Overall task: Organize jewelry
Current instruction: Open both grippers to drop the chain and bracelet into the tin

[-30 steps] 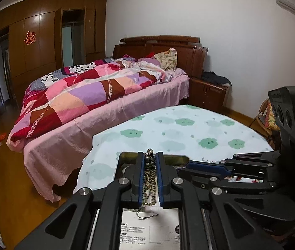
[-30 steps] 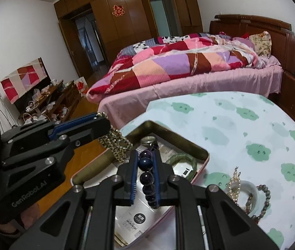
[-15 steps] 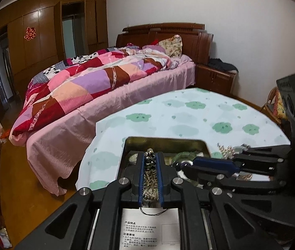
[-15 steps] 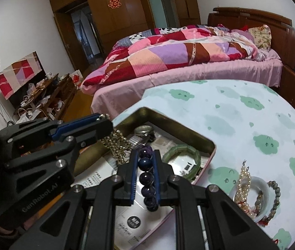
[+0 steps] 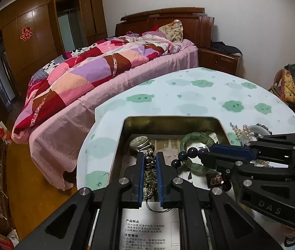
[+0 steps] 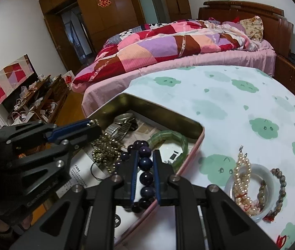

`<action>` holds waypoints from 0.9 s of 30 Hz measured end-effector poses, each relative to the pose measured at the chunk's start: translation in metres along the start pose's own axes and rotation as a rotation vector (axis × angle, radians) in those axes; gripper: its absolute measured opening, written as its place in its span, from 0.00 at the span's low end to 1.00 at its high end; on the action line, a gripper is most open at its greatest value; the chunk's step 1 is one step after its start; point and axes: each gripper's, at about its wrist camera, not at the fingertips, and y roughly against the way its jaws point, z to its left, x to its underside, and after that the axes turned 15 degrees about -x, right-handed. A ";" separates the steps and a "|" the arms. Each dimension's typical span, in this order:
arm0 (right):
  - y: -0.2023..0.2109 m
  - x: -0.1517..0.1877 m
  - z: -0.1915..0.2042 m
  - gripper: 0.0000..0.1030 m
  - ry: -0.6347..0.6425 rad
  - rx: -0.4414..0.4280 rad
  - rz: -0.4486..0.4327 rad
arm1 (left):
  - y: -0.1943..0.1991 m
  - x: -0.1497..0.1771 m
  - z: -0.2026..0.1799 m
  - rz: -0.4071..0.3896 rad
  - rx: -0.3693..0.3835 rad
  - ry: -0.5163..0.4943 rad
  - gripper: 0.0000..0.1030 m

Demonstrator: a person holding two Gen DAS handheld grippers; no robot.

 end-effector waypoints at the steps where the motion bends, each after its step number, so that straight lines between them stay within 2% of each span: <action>1: -0.001 0.001 0.000 0.16 0.001 0.001 0.003 | -0.001 0.000 -0.001 0.002 -0.003 -0.003 0.09; 11: -0.003 0.005 0.002 0.19 0.046 0.016 -0.005 | -0.010 0.006 -0.006 0.027 -0.019 -0.015 0.10; 15: 0.001 0.003 0.002 0.35 0.041 0.013 -0.027 | -0.007 0.003 -0.006 0.024 -0.020 -0.013 0.11; 17: 0.004 0.003 0.003 0.46 0.047 0.012 -0.037 | -0.004 0.001 -0.005 0.017 -0.034 -0.012 0.19; 18: 0.007 0.003 0.004 0.50 0.050 0.010 -0.048 | -0.002 0.000 -0.004 0.010 -0.045 -0.008 0.31; 19: 0.011 0.003 0.005 0.52 0.055 0.026 -0.061 | 0.000 -0.001 -0.003 0.000 -0.057 -0.002 0.47; 21: 0.017 0.003 0.003 0.52 0.060 0.037 -0.075 | 0.008 -0.002 0.000 -0.031 -0.060 0.014 0.64; 24: 0.030 0.004 -0.005 0.60 0.040 0.060 -0.100 | 0.012 -0.004 -0.003 -0.043 -0.053 0.009 0.64; 27: 0.041 0.006 -0.014 0.61 0.030 0.080 -0.106 | 0.017 -0.003 -0.008 -0.051 -0.055 -0.009 0.64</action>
